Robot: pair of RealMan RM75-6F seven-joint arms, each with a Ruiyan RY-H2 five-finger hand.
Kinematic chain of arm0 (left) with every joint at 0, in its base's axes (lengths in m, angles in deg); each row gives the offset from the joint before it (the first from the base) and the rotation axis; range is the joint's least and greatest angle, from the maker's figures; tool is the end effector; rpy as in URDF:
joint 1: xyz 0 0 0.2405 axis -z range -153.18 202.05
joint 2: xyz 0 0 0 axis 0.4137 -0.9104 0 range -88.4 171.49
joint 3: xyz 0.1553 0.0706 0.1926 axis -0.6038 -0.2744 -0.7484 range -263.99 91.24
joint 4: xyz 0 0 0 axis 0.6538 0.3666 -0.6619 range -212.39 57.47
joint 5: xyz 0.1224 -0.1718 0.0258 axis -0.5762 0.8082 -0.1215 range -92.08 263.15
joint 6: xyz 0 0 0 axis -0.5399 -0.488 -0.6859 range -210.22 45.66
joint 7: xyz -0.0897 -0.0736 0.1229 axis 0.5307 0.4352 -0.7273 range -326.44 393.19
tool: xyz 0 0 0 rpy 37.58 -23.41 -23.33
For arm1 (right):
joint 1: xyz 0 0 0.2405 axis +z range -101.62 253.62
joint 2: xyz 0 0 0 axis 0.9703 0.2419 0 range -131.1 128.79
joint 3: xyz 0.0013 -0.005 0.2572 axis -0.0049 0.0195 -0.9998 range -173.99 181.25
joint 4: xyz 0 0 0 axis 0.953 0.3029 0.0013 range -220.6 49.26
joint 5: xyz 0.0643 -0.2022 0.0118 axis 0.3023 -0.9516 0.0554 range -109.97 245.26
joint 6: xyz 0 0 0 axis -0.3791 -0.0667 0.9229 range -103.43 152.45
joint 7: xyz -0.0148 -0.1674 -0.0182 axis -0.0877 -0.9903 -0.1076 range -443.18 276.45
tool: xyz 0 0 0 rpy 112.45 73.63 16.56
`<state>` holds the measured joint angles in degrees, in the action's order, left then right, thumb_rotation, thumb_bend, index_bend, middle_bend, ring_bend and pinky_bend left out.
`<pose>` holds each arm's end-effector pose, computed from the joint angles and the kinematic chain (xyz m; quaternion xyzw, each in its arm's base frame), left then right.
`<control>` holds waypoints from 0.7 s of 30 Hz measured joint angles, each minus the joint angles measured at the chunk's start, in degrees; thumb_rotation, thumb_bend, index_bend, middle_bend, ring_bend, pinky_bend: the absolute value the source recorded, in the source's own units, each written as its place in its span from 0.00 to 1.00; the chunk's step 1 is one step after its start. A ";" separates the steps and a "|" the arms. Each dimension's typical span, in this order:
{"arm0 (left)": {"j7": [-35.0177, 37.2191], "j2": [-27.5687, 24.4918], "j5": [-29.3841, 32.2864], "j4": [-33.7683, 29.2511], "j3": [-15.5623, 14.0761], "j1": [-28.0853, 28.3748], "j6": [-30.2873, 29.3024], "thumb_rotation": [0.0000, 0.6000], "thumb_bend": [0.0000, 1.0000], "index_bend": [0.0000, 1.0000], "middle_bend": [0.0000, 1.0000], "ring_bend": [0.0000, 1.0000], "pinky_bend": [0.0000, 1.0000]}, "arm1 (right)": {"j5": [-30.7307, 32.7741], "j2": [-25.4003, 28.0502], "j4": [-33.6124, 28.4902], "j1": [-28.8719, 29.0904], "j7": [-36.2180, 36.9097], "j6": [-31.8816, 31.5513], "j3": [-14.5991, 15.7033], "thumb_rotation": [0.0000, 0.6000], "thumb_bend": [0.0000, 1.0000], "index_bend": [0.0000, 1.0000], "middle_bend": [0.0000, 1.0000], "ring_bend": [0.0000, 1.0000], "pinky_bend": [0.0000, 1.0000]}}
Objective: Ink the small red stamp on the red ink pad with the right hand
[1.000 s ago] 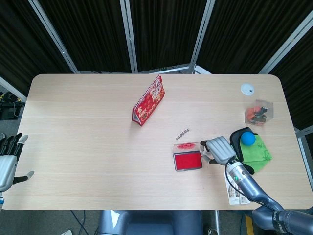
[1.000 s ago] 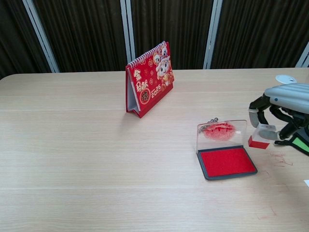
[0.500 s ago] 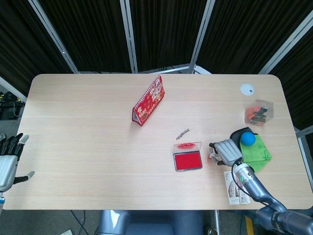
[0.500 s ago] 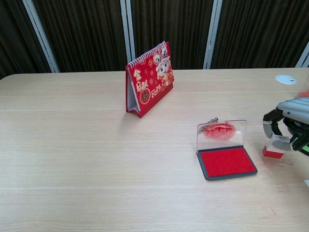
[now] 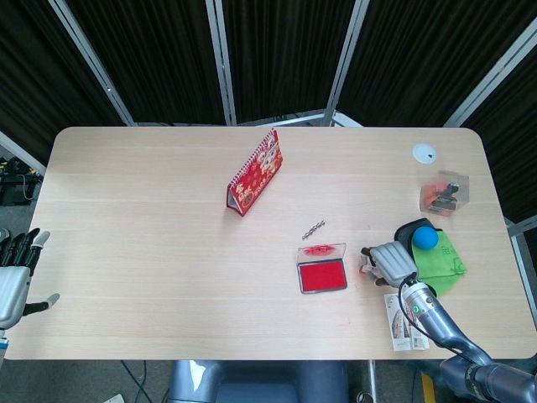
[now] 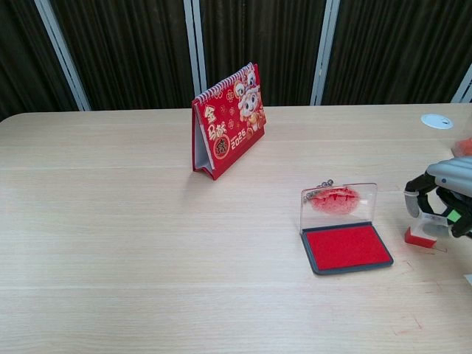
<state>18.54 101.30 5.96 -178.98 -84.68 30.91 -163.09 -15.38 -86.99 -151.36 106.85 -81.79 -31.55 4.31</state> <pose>-0.3040 0.2067 0.1573 -0.6252 -0.3789 -0.2966 0.6145 -0.2892 -0.3310 -0.0041 0.7658 -0.3739 0.2880 0.4369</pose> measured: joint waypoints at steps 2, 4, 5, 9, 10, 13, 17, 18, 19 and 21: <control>-0.04 0.01 0.00 -0.01 -0.02 0.00 0.00 1.00 0.00 0.00 0.00 0.00 0.00 | -0.16 0.03 0.00 -0.02 0.09 0.03 -0.02 1.00 0.29 0.45 0.53 0.80 1.00; -0.04 0.08 -0.02 0.06 -0.05 -0.03 -0.01 1.00 0.00 0.00 0.00 0.00 0.00 | -0.21 -0.02 0.12 -0.05 0.04 0.07 -0.05 1.00 0.29 0.45 0.53 0.80 1.00; -0.05 0.09 -0.03 0.08 -0.07 -0.03 0.01 1.00 0.00 0.00 0.00 0.00 0.00 | -0.17 -0.05 0.19 -0.06 0.01 0.16 -0.08 1.00 0.29 0.45 0.52 0.80 1.00; -0.13 0.12 -0.02 0.08 -0.07 0.00 0.04 1.00 0.00 0.00 0.00 0.00 0.00 | -0.18 -0.07 0.27 -0.18 -0.14 0.26 -0.16 1.00 0.29 0.44 0.51 0.80 1.00; -0.13 0.12 -0.02 0.08 -0.05 0.00 0.02 1.00 0.00 0.00 0.00 0.00 0.00 | -0.20 -0.06 0.25 -0.19 -0.13 0.23 -0.17 1.00 0.29 0.43 0.50 0.80 1.00; -0.11 0.11 0.00 0.07 -0.03 -0.02 -0.03 1.00 0.00 0.00 0.00 0.00 0.00 | -0.33 0.10 0.05 -0.29 -0.01 -0.14 -0.26 1.00 0.29 0.42 0.50 0.80 1.00; 0.03 0.00 0.00 0.00 -0.06 -0.05 -0.01 1.00 0.00 0.00 0.00 0.00 0.00 | -0.87 0.84 -1.09 -0.56 0.68 -1.86 -0.64 1.00 0.29 0.41 0.49 0.80 1.00; 0.07 -0.04 -0.03 -0.03 -0.08 -0.07 -0.04 1.00 0.00 0.00 0.00 0.00 0.00 | -1.09 1.15 -1.57 -0.65 0.91 -2.45 -0.74 1.00 0.29 0.41 0.49 0.80 1.00; 0.15 -0.08 -0.07 -0.08 -0.09 -0.10 -0.10 1.00 0.00 0.00 0.00 0.00 0.00 | -1.34 1.55 -2.17 -0.75 1.15 -3.08 -0.83 1.00 0.29 0.40 0.49 0.80 1.00; 0.32 -0.20 -0.22 -0.19 -0.11 -0.18 -0.24 1.00 0.00 0.00 0.00 0.00 0.00 | -2.05 2.83 -3.97 -1.05 1.66 -4.67 -0.99 1.00 0.28 0.40 0.49 0.80 1.00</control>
<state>18.86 101.10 5.75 -179.16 -84.79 30.73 -163.33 -17.43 -84.17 -155.33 105.81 -80.13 -36.21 3.32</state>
